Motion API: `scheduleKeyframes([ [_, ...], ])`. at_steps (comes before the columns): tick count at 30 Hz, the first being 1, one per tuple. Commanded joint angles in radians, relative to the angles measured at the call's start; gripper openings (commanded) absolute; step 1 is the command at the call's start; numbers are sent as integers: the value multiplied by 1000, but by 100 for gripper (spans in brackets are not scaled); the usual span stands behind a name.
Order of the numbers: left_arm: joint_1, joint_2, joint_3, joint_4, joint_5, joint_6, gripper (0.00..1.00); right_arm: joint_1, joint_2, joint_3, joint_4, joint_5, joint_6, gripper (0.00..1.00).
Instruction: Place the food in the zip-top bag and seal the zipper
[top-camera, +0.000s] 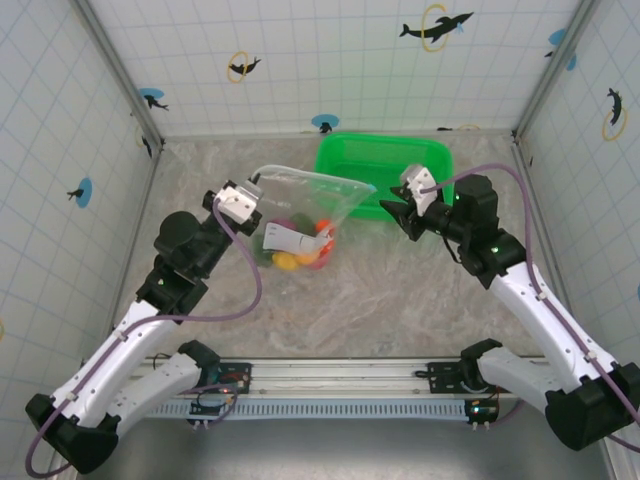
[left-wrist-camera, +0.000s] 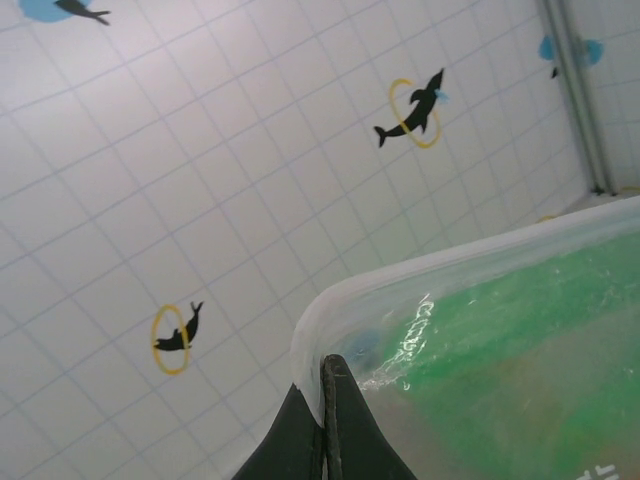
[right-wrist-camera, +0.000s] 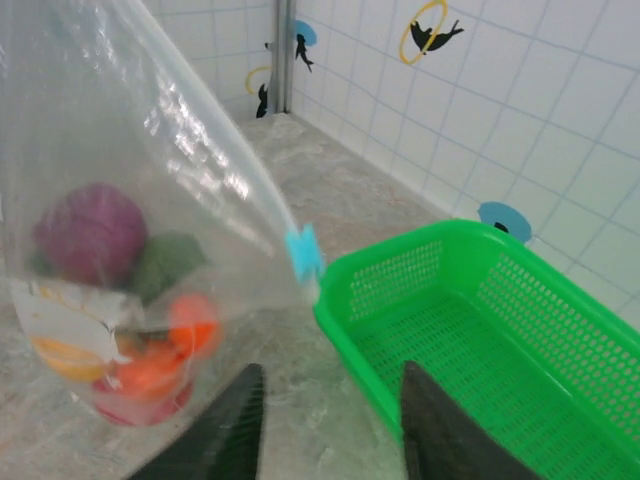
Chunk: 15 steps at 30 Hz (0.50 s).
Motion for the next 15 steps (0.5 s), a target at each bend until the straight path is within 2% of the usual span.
scheduleKeyframes([
  [1,7,11,50,49,-120,10,0,-4,-37,-27,73,-26,69,49],
  [5,23,23,70,37,-173,-11,0,-5,-36,-4,52,-25,89,54],
  [8,24,48,110,-53,-104,-85,0,-5,-31,-4,43,-1,109,55],
  [11,24,47,59,-86,91,-225,0,-5,-47,-33,62,85,130,56],
  [15,-9,36,-156,39,411,-460,0,-4,-70,-78,97,178,172,56],
])
